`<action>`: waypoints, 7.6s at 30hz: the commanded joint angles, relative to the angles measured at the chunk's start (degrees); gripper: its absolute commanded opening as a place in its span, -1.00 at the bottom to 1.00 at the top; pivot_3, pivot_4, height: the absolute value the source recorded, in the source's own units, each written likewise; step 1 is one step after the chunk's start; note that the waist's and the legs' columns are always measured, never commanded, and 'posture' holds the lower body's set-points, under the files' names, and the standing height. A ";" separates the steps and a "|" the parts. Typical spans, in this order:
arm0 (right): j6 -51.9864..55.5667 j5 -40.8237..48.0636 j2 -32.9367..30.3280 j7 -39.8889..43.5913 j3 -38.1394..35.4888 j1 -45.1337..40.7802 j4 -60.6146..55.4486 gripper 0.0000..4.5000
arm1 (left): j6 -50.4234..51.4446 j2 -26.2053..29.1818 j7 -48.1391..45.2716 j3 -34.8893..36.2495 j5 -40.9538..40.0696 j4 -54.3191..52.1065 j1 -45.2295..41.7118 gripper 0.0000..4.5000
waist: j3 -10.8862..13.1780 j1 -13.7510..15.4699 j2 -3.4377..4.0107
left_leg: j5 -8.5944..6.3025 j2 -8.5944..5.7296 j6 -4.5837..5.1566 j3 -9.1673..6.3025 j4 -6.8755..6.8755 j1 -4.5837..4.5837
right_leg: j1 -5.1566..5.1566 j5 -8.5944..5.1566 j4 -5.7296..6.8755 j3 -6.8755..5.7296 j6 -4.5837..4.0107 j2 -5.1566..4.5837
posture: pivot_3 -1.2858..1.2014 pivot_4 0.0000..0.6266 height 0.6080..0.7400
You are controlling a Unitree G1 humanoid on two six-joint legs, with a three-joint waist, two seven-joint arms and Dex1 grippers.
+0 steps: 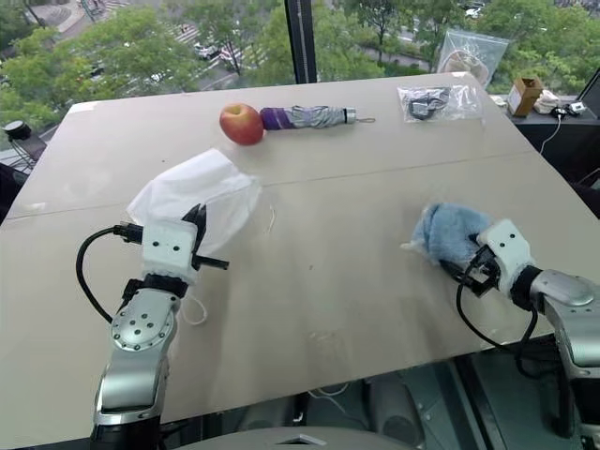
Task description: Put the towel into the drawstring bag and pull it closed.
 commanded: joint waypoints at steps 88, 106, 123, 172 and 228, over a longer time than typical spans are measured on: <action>42.81 57.35 64.26 -54.35 -15.35 -35.03 0.45 0.12 | 29.91 7.49 -15.09 -3.74 -46.22 -7.23 -15.61 -1.00 | 0.28 -0.88 0.33 | -0.17 -0.05 0.14 -0.52 -0.18 -0.96 | -0.75 0.09 -0.14 -0.30 -0.15 0.05 | 0.03 -0.52 1.00; 43.17 37.80 24.20 -26.87 9.39 -19.73 -18.02 0.71 | 21.25 6.89 -15.56 -1.13 -39.49 7.65 -18.92 -1.00 | 0.26 -0.49 0.36 | -0.17 -0.11 0.16 -0.46 -0.25 -1.10 | -0.68 -0.01 -0.56 -0.24 0.07 0.03 | 0.03 -0.52 1.00; 17.81 6.12 20.08 -12.08 26.50 -22.72 -7.31 0.29 | 23.35 8.07 -18.76 -4.99 -39.34 5.54 -18.69 -1.00 | 0.27 -1.03 0.30 | -0.17 0.02 0.16 -0.42 -0.27 -0.96 | -0.71 -0.04 -0.46 -0.18 0.07 0.17 | 0.03 -0.52 1.00; 15.47 -5.12 25.69 -6.62 24.64 -23.87 -4.68 -0.99 | 18.01 8.71 -21.79 -6.59 -33.87 10.66 -20.40 -1.00 | 0.28 0.73 0.32 | -0.17 -0.24 0.13 -0.52 -0.08 -1.02 | -0.72 0.13 -0.11 -0.29 0.04 -0.14 | 0.03 -0.52 1.00; -1.54 -11.12 45.52 -29.04 19.49 -35.24 20.08 0.28 | 14.64 7.49 -25.03 -7.10 -30.47 16.28 -23.15 -1.00 | 0.29 0.02 0.33 | -0.17 -0.05 0.13 -0.49 -0.07 -0.87 | -0.76 0.08 0.11 -0.20 -0.06 0.12 | 0.03 -0.52 1.00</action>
